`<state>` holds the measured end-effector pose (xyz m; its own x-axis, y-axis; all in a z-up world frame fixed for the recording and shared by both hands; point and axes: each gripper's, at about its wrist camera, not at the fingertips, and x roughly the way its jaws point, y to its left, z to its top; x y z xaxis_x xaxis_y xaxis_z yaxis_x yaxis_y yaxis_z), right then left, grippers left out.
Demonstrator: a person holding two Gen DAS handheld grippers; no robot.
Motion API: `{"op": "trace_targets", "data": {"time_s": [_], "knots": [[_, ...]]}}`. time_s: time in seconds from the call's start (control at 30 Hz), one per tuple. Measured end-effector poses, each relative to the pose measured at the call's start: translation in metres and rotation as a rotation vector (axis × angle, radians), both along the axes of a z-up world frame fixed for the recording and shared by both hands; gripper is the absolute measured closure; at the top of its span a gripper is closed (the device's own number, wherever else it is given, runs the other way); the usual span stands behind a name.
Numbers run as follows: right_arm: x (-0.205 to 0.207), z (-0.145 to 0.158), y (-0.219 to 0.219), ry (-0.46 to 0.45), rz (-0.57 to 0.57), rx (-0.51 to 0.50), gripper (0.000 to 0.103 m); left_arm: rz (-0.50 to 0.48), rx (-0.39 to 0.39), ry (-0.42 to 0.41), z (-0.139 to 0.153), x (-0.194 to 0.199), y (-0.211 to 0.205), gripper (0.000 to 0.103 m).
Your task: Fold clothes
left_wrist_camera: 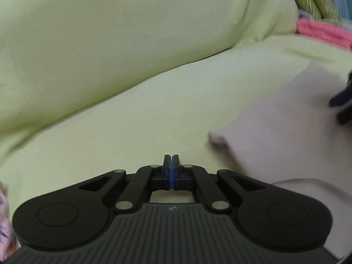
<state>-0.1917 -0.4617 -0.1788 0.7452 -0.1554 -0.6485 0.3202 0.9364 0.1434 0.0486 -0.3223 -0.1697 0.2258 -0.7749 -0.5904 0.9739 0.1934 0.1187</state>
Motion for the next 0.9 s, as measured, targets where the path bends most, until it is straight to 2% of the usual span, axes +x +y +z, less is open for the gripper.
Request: {"op": "trace_targets", "data": {"time_s": [0.03,0.07,0.1,0.13,0.33,0.63,0.67,0.7,0.73,0.83,0.9], "knots": [[-0.002,0.002,-0.001,-0.005,-0.006,-0.002,0.067,-0.007,-0.024,0.036,0.005,0.004,0.002,0.096],[-0.004,0.004,-0.003,-0.009,-0.015,-0.002,0.066,-0.02,-0.026,0.022,0.006,0.004,0.001,0.088],[-0.007,0.006,-0.005,-0.013,-0.024,0.001,0.064,-0.034,-0.025,0.001,0.006,0.003,-0.002,0.085],[-0.009,0.006,-0.007,-0.016,-0.033,0.008,0.063,-0.048,-0.023,-0.02,0.007,0.002,-0.004,0.085],[-0.018,0.007,-0.02,-0.011,-0.071,0.017,0.062,-0.237,0.106,-0.211,-0.002,-0.021,-0.015,0.084],[-0.016,0.001,-0.029,0.004,-0.092,0.023,0.059,-0.39,0.126,-0.402,-0.006,-0.042,-0.022,0.083],[-0.015,0.001,-0.028,0.006,-0.091,0.022,0.059,-0.4,0.132,-0.414,-0.007,-0.043,-0.024,0.084],[-0.015,0.0,-0.028,0.008,-0.089,0.02,0.058,-0.413,0.137,-0.422,-0.006,-0.044,-0.024,0.094],[-0.015,0.0,-0.028,0.01,-0.087,0.017,0.058,-0.426,0.142,-0.43,-0.006,-0.046,-0.022,0.098],[-0.019,0.0,-0.029,0.011,-0.085,0.008,0.058,-0.432,0.136,-0.579,-0.011,-0.062,-0.013,0.098],[-0.02,0.0,-0.03,0.012,-0.086,0.003,0.059,-0.403,0.11,-0.62,-0.009,-0.067,-0.006,0.099]]}}
